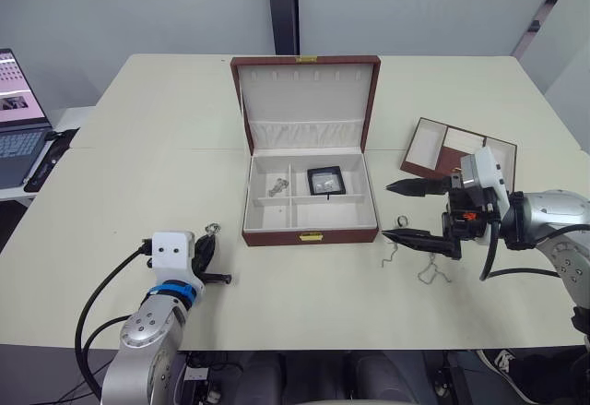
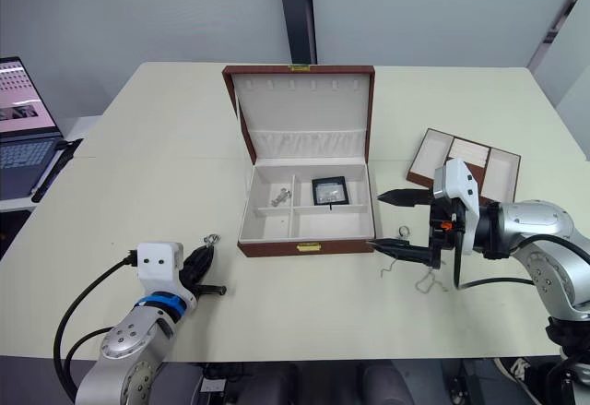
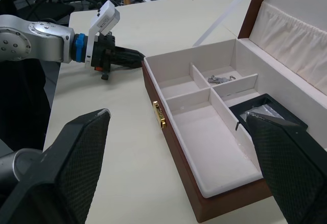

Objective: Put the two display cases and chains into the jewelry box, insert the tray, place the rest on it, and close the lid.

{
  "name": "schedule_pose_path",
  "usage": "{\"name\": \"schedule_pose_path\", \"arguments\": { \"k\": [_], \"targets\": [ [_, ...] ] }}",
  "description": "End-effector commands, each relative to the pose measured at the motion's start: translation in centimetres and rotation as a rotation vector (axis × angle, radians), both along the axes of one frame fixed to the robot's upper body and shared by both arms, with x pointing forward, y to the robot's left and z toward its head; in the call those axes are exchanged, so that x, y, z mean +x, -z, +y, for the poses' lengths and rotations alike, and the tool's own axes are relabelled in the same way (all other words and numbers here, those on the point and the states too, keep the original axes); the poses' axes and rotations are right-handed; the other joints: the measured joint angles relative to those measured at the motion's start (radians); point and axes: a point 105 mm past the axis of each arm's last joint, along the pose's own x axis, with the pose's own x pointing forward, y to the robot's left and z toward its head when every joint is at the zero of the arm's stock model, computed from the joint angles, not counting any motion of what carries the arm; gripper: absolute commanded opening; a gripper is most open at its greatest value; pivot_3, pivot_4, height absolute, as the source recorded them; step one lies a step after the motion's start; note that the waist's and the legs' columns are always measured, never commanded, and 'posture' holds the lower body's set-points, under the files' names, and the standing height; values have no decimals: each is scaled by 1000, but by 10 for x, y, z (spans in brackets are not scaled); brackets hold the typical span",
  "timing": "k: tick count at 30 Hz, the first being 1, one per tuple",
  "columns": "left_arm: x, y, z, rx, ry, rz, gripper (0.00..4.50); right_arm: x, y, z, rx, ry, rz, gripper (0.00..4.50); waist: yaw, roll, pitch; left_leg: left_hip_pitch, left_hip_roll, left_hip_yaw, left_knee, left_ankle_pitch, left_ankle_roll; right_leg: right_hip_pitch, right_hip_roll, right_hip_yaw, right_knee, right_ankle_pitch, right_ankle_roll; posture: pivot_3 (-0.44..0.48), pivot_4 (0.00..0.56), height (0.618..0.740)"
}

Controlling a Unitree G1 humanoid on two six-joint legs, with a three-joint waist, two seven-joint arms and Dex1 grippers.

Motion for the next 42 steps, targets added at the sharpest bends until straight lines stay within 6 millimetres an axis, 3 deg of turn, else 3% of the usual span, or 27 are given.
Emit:
{"name": "schedule_pose_path", "arguments": {
  "k": [1, 6, 14, 24, 32, 39, 42],
  "targets": [
    [-3, 12, -2, 6, 20, 40, 4, -2, -6, 0, 3, -5, -34, 4500, 0, 0, 0, 0, 0, 0, 0, 0, 0, 0, 0, 0, 0, 0, 0, 0, 150, 740],
    [-2, 0, -1, 15, 64, 3, 4, -1, -9, -2, 8, 3, -46, 4500, 0, 0, 0, 0, 0, 0, 0, 0, 0, 0, 0, 0, 0, 0, 0, 0, 150, 740],
    [-1, -73, -15, 10, 310, -130, 4, 1, -14, -6, 31, 41, -63, 4500, 0, -2, 1, -1, 1, -2, 0, 0, 0, 0, 0, 0, 0, 0, 0, 0, 150, 740],
    [10, -137, -29, 71, 696, -99, 4, -2, -14, -9, 81, 142, -95, 4500, -1, -3, 2, -1, 1, -3, 0, 0, 0, -1, 1, -1, 0, 0, 0, 0, 150, 740],
    [39, -163, -50, 96, 964, -59, 4, -11, -10, -10, 111, 241, -114, 4500, 0, -3, 2, -2, -1, -1, 0, 0, -1, -1, 4, -3, -1, 0, 0, 0, 150, 740],
    [55, -163, -60, 136, 1083, -22, 4, -17, -8, -11, 118, 295, -127, 4500, -6, -2, 2, -1, 1, -1, 0, 0, 0, -2, 8, -2, 0, 0, 0, 0, 150, 740],
    [58, -154, -59, 135, 1107, 19, 4, -20, -8, -13, 124, 322, -131, 4500, -5, -2, 2, -2, 1, 0, 0, 0, 0, -2, 8, -1, 0, 0, 0, 0, 150, 740]
  ]
}}
